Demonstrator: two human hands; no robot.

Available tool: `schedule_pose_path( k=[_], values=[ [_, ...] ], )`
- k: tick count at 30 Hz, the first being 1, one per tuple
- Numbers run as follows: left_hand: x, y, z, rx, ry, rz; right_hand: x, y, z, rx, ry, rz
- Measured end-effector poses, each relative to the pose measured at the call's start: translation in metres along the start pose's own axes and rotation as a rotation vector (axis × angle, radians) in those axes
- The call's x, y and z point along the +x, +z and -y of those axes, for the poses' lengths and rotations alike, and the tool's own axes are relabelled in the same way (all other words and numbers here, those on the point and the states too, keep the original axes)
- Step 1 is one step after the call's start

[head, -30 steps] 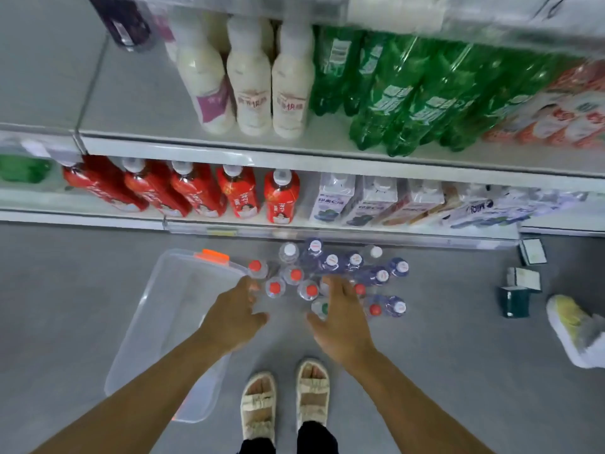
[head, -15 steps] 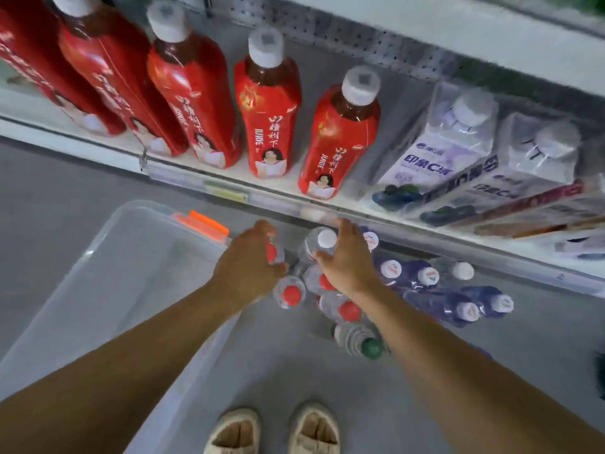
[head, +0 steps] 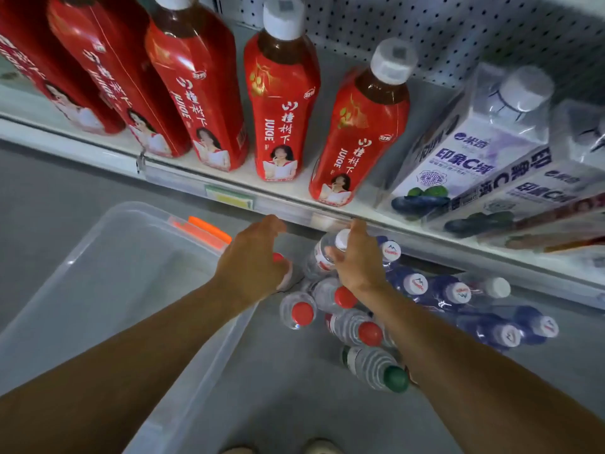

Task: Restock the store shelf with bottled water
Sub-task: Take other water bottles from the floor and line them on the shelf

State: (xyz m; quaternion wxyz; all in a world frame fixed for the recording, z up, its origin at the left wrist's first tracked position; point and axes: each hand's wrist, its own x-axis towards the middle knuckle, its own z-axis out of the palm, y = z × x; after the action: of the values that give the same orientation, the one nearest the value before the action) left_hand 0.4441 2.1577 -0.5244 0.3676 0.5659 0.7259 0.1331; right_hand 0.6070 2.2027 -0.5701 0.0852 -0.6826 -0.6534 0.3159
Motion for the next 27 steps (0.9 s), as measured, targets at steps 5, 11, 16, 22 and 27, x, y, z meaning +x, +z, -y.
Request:
schedule_pose_path(
  k=[5,11,16,22,27],
  values=[
    [-0.017,-0.028,-0.022,-0.005,0.010,0.034,-0.022,-0.053,0.025,0.113,-0.050,-0.083],
    [-0.057,-0.097,-0.085,-0.066,0.041,0.071,-0.064,-0.167,0.089,0.204,-0.094,-0.162],
    [-0.097,-0.172,-0.149,-0.141,0.079,0.109,-0.104,-0.272,0.153,0.193,-0.088,-0.137],
    [-0.143,-0.261,-0.228,-0.248,0.153,0.243,-0.150,-0.383,0.228,0.283,-0.075,-0.100],
    [-0.185,-0.325,-0.288,-0.304,0.243,0.380,-0.196,-0.474,0.289,0.235,-0.098,-0.117]
  ],
)
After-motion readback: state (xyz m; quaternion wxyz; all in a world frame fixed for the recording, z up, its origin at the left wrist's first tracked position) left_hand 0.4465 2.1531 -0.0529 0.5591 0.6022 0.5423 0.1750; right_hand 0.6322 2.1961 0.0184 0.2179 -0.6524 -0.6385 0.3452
